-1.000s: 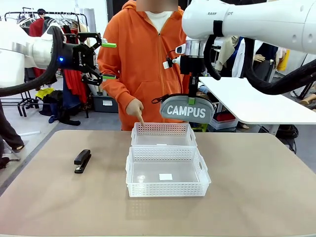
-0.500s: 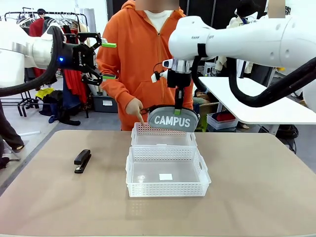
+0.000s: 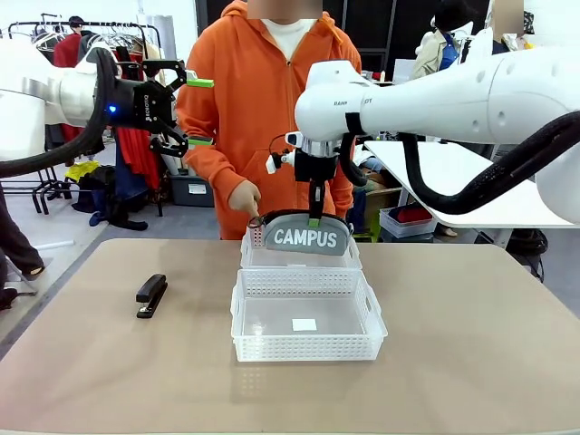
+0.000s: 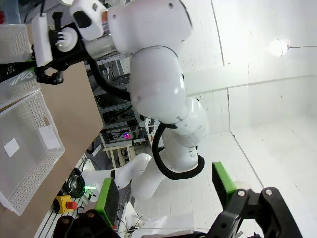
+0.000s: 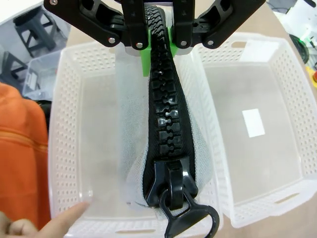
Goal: Distribute items into two baskets.
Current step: Place the picked Pencil pouch into the Organizing basket as instructed by the person.
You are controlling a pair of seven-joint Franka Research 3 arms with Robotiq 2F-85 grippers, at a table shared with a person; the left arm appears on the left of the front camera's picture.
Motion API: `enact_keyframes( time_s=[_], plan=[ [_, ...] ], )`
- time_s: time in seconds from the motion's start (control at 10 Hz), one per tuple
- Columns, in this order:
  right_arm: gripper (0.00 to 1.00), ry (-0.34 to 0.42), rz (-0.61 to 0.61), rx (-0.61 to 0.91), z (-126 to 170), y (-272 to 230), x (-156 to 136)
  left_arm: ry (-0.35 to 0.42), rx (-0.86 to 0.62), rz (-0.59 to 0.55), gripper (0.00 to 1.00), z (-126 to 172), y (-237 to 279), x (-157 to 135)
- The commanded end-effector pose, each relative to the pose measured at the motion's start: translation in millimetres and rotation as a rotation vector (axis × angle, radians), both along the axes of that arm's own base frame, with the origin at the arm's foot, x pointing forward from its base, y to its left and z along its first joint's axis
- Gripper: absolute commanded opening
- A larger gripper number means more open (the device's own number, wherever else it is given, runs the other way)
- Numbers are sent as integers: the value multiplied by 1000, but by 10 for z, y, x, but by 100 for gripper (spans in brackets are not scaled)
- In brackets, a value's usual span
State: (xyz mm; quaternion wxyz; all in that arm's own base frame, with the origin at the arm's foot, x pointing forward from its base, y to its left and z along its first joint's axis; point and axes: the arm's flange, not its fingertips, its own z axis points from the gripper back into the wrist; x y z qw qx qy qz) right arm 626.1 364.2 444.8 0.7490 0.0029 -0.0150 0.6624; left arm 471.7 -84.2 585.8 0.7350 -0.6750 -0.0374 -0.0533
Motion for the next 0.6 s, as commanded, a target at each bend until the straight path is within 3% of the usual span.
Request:
enact_keyframes(
  time_s=[0.0, 0.5],
  plan=[
    [0, -17, 46, -8, -158, 10, -7, -3, -2, 0, 100, 19, 4, -13],
    [0, 11, 54, -47, -505, -14, 8, -3, -2, 0, 100, 19, 4, -13]
  ],
)
